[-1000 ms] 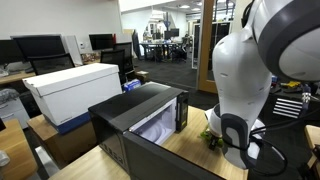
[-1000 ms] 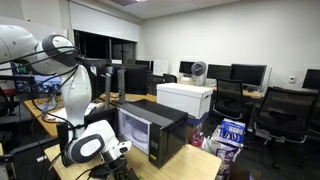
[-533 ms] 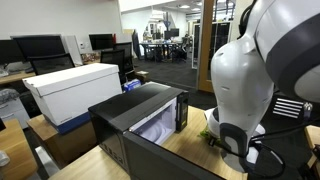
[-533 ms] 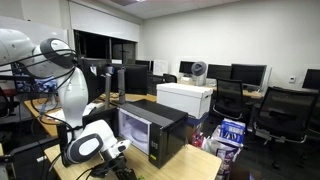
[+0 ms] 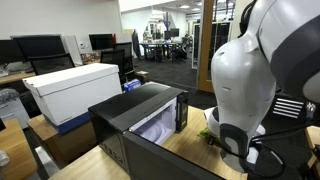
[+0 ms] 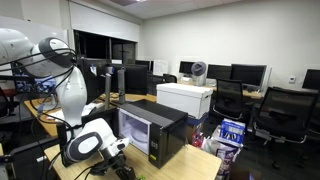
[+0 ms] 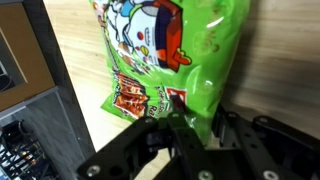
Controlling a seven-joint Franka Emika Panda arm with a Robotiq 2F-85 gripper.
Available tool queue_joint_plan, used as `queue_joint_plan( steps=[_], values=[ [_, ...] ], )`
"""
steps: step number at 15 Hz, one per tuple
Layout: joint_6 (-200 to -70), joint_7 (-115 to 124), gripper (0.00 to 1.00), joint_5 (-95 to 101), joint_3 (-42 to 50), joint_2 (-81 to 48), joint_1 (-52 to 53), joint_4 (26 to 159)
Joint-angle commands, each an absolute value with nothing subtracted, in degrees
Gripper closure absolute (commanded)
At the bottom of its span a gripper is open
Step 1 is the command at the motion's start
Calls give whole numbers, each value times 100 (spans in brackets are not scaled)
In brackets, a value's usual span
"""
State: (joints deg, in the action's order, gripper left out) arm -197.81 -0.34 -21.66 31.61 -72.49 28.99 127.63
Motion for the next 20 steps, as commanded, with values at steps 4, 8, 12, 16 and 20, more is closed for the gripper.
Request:
queue_joint_plan(
  steps=[4, 8, 12, 16, 20],
  values=[
    [-19783, -165, 90, -2029, 3456, -6794, 3462, 13216],
    [-19786, -204, 90, -1992, 3655, -6675, 3810, 13340],
    [-19577, -150, 36, -1947, 3666, -6698, 3800, 13511],
    [-19325, -89, 10, -1847, 3665, -6654, 3745, 13509],
    [-19297, -75, 35, -1745, 3654, -6501, 3726, 13543]
  ],
)
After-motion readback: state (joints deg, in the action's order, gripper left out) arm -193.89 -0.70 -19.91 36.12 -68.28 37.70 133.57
